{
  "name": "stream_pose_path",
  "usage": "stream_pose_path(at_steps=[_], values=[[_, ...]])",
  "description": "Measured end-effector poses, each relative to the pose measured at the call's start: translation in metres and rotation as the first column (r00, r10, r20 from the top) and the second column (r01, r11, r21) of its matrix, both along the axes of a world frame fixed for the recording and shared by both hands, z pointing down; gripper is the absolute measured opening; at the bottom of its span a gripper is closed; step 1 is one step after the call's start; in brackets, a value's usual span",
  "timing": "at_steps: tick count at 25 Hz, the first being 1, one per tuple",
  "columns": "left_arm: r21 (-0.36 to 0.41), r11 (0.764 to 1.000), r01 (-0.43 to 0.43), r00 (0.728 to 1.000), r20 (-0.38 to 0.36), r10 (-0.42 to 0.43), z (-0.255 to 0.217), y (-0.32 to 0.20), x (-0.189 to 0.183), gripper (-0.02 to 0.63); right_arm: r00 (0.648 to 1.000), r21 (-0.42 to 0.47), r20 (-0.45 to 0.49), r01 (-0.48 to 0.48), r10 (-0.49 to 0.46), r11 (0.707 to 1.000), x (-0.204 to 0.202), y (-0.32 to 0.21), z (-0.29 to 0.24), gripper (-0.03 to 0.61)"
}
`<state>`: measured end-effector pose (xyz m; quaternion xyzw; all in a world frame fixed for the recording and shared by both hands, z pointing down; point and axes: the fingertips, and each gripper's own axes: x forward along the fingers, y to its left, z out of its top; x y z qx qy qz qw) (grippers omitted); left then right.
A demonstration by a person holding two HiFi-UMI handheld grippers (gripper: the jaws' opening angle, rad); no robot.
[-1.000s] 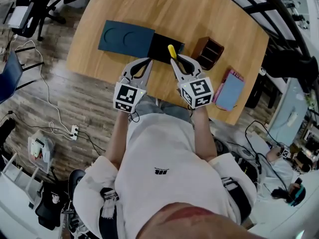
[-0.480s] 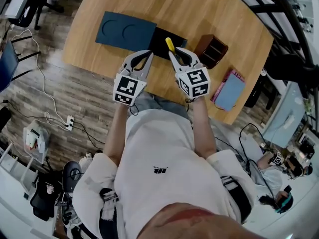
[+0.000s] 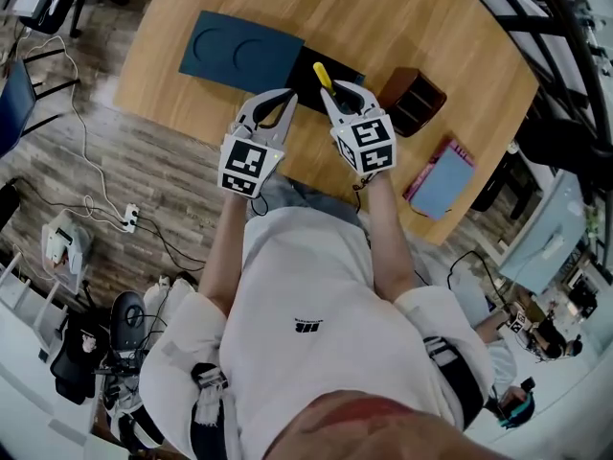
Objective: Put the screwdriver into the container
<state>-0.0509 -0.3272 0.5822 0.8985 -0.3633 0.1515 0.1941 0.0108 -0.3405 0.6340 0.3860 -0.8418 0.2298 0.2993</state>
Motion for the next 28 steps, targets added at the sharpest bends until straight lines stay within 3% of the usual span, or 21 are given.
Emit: stream_pose_path(at_steps=[28], values=[[-0.059, 0.997, 0.042, 0.999, 0.018, -0.041, 0.03, -0.008, 0.009, 0.011, 0.994, -0.211, -0.084, 0.055, -0.074, 0.976, -0.005, -0.013, 0.081, 0.057]])
